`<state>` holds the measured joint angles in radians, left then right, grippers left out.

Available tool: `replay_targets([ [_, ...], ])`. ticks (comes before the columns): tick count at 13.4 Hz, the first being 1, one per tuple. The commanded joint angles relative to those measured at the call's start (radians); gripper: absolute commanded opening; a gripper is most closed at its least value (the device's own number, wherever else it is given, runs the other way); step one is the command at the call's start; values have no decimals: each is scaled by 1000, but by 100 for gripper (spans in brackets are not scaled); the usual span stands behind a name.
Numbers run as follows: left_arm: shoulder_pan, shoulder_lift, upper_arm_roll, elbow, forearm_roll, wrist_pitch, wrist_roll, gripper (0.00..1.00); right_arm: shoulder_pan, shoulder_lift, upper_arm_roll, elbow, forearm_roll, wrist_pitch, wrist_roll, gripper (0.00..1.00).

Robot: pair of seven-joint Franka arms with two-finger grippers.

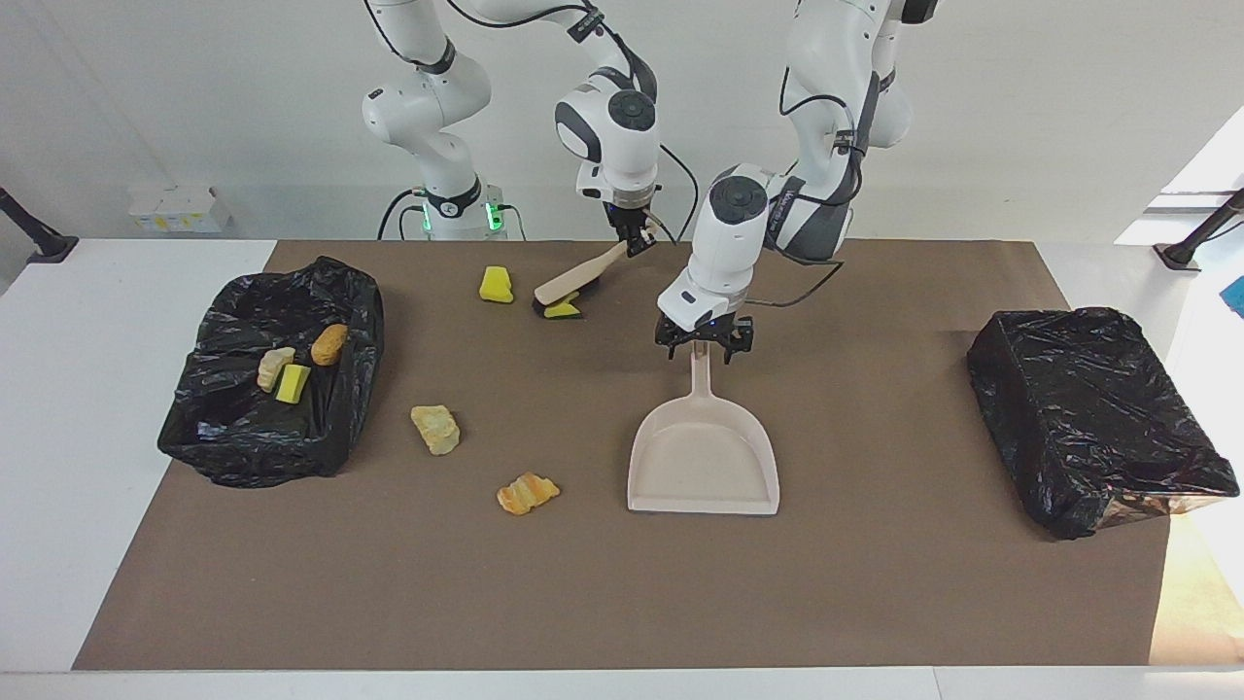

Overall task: Sweep and dump trash in bin
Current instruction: 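Grasp the brush with the right gripper while the left gripper grasps the dustpan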

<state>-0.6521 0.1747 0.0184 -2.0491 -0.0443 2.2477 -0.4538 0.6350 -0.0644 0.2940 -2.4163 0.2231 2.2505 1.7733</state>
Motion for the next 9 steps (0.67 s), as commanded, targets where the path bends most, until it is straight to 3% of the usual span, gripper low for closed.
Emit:
replay_targets([
  [1,-21,-49,17,-56,-8,26,-13,75,-98,44,-1,42,16,-6,-104,0],
  [4,-27,-38,15,-59,-9,48,-14,74,-275,135,-4,126,-16,-12,-305,0],
  [6,-34,-18,15,-59,-9,93,-11,74,-345,129,-3,216,-34,-104,-362,0],
  [8,-34,-17,17,-56,-9,96,-6,61,-379,80,-1,270,-34,-240,-460,0],
  [9,-34,-17,17,-56,-9,96,-6,43,-385,43,-1,269,-34,-261,-509,0],
])
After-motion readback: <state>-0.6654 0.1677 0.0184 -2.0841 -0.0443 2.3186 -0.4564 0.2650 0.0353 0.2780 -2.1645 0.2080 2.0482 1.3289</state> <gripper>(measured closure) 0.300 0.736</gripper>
